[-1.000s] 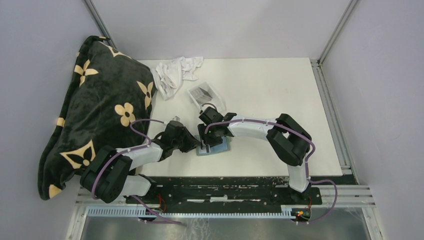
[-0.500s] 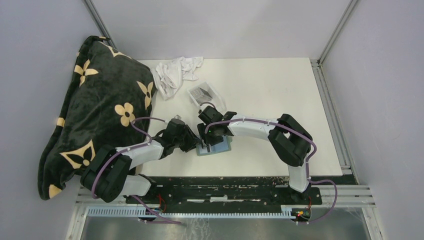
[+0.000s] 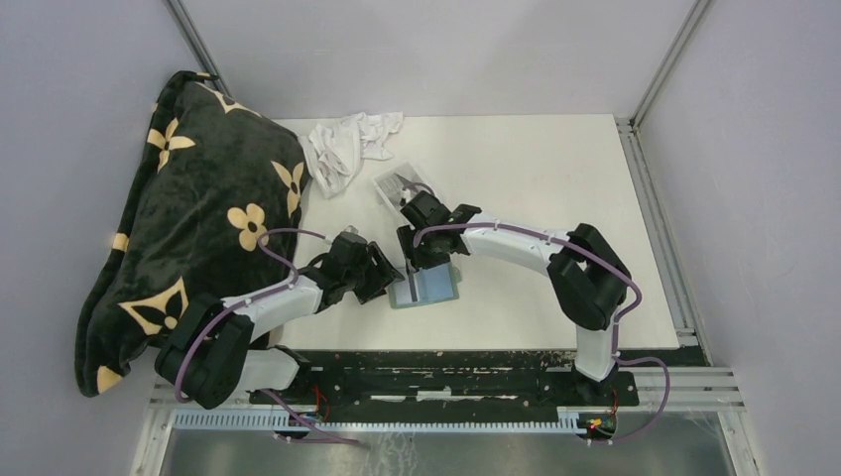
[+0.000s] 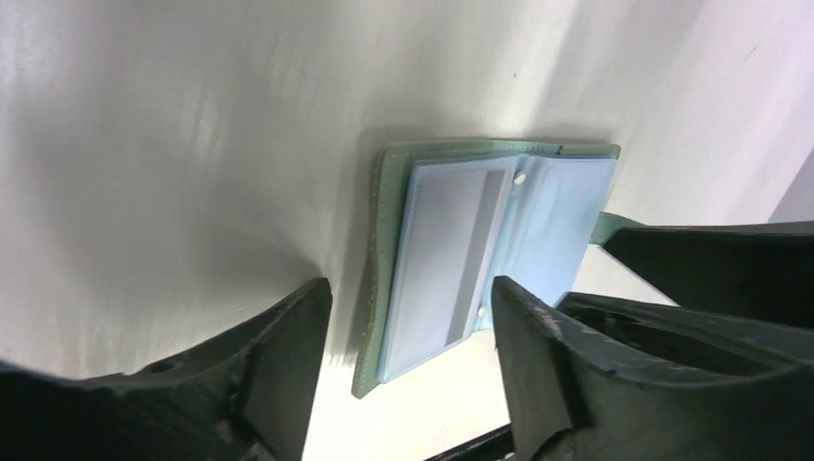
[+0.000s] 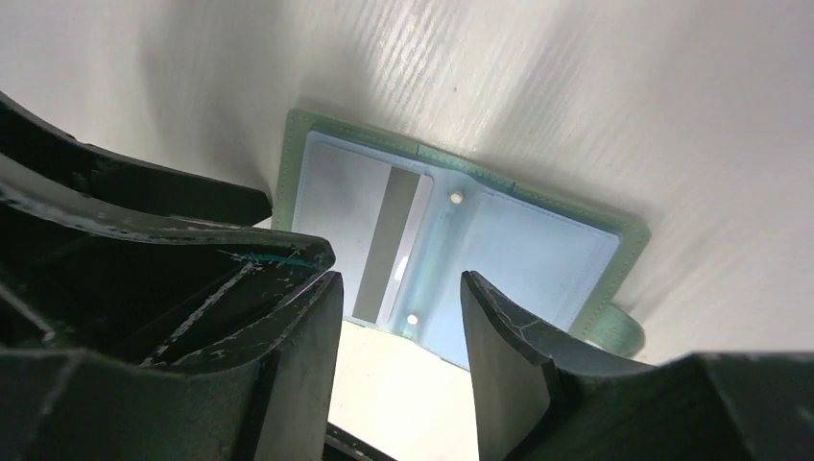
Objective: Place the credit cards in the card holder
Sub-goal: Insert the credit card into the card holder, then pick up the credit card from the storage box.
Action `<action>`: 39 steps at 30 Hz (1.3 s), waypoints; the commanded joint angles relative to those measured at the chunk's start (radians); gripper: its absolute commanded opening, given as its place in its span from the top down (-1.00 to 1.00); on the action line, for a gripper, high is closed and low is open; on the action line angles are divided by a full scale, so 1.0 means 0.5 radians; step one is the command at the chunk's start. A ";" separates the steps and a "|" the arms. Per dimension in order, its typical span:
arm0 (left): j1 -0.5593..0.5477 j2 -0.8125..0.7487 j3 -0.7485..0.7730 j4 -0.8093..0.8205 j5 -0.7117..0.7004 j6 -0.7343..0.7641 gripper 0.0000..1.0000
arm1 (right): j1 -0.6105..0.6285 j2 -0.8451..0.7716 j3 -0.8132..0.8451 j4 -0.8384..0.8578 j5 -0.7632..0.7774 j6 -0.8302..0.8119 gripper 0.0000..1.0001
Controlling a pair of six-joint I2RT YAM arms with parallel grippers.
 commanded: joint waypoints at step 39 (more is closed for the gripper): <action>0.389 0.303 0.651 -0.117 -0.118 0.144 -0.99 | -0.623 1.234 2.348 -0.485 -0.557 -0.443 -0.36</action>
